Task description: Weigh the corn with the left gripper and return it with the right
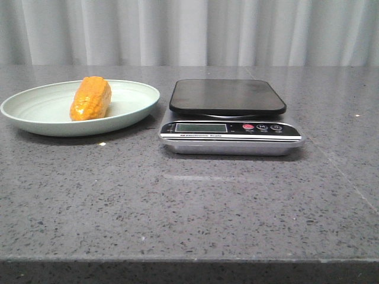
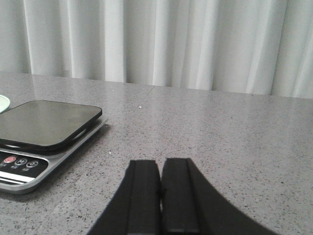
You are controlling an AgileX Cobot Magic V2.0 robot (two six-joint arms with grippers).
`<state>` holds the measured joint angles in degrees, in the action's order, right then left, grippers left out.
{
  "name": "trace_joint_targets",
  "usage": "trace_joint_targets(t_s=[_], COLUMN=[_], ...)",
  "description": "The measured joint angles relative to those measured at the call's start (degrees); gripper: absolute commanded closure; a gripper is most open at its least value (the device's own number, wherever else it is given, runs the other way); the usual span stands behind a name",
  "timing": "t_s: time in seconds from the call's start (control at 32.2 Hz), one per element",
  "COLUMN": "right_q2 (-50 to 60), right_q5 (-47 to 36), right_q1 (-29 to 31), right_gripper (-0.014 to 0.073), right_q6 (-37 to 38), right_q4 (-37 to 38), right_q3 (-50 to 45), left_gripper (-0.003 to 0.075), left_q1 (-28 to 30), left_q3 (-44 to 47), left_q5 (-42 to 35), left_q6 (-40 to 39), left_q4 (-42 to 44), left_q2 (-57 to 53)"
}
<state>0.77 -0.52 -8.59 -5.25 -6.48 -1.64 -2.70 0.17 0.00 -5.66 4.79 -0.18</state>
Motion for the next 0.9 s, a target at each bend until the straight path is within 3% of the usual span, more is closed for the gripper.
trace_joint_targets(t_s=[0.81,0.9], right_q2=[0.0,0.0], right_q5=[0.0,0.0], right_q1=[0.0,0.0], right_gripper=[0.0431,0.0431], right_q6=[0.1,0.1], right_q4=[0.0,0.0], right_q3=[0.0,0.0], left_gripper=[0.0586,0.0586], left_q1=[0.0,0.0], left_q3=[0.0,0.0], left_q5=[0.0,-3.44], left_q6=[0.04,0.04], left_q4=[0.0,0.0], left_q2=[0.0,0.0])
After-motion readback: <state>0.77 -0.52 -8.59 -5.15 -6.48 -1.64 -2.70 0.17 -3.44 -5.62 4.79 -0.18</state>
